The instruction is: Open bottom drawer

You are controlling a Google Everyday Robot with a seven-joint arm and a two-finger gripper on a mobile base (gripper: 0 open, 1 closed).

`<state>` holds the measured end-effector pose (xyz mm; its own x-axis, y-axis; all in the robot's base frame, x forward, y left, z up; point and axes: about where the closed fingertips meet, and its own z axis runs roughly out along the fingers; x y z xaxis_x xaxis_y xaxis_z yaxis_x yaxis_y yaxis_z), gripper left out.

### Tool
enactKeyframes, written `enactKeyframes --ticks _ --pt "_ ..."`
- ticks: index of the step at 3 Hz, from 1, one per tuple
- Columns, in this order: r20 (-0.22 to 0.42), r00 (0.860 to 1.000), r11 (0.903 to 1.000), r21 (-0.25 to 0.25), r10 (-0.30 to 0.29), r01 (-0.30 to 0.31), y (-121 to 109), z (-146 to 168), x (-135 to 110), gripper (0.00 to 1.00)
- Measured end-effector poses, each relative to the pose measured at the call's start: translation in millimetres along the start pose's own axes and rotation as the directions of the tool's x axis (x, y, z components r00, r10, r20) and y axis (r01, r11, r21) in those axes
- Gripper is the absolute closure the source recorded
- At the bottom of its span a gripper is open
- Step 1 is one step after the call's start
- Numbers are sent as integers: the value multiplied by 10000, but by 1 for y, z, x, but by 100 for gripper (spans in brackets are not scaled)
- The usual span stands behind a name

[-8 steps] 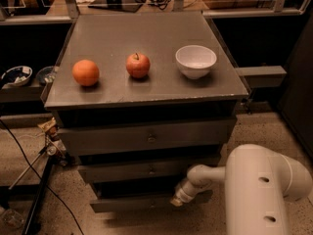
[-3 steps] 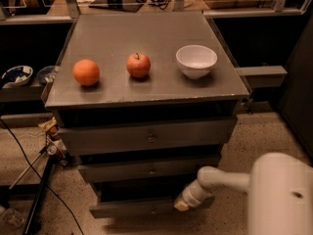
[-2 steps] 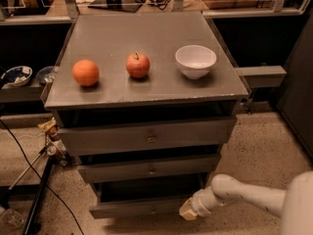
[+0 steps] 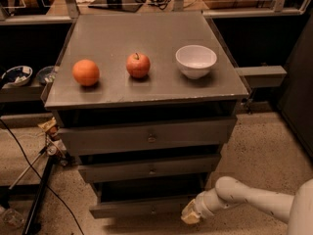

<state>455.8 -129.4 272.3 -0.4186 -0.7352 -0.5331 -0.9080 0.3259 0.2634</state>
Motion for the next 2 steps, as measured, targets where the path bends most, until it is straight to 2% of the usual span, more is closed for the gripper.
enactKeyframes --ticks 1,2 --pt "0 10000 10000 -1 0 0 0 0 0 6" --pt "0 10000 10000 -1 0 0 0 0 0 0"
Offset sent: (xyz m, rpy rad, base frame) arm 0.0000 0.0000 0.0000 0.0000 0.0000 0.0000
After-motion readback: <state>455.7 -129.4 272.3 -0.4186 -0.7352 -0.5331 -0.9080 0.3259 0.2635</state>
